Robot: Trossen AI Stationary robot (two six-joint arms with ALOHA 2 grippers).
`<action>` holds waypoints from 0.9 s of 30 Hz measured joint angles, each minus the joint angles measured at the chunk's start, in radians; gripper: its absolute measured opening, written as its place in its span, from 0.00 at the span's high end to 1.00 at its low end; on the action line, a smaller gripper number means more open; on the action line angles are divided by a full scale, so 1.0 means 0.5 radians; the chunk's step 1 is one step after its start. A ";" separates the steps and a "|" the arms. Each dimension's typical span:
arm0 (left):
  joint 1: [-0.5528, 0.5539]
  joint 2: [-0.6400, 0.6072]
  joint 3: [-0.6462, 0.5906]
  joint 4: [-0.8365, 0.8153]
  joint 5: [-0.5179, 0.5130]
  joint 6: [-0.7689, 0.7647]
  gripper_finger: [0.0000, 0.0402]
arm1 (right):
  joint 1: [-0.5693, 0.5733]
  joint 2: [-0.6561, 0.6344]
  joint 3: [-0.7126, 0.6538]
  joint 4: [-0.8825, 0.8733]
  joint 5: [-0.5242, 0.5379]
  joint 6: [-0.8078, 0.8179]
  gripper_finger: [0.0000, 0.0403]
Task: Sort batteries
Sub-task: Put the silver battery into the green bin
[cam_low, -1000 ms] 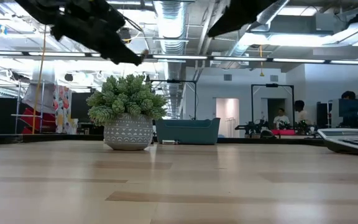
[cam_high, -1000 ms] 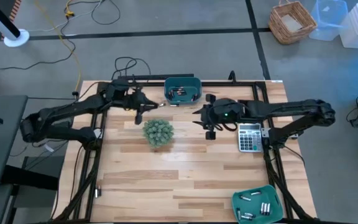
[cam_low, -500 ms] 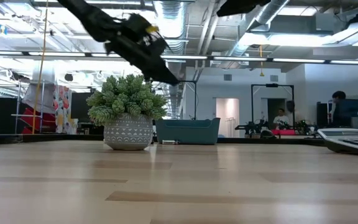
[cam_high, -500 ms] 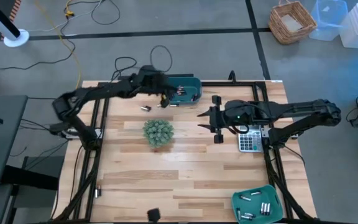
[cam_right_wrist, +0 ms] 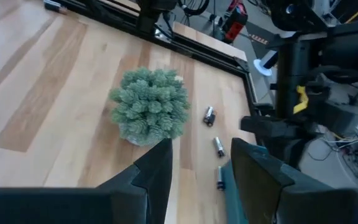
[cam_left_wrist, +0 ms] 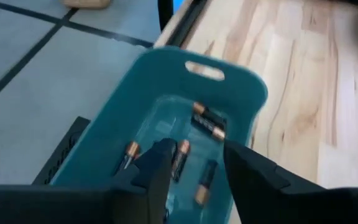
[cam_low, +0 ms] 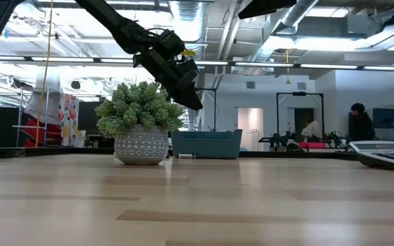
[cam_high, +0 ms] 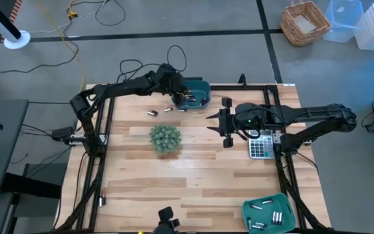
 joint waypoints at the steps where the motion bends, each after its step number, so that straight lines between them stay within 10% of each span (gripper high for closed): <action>1: 0.000 -0.015 0.000 -0.037 -0.001 0.031 0.63 | -0.015 0.000 0.000 0.007 0.000 -0.015 0.55; 27: 0.038 -0.878 -0.001 -0.627 0.008 0.291 0.73 | -0.683 1.267 0.001 0.968 -0.521 -0.205 0.55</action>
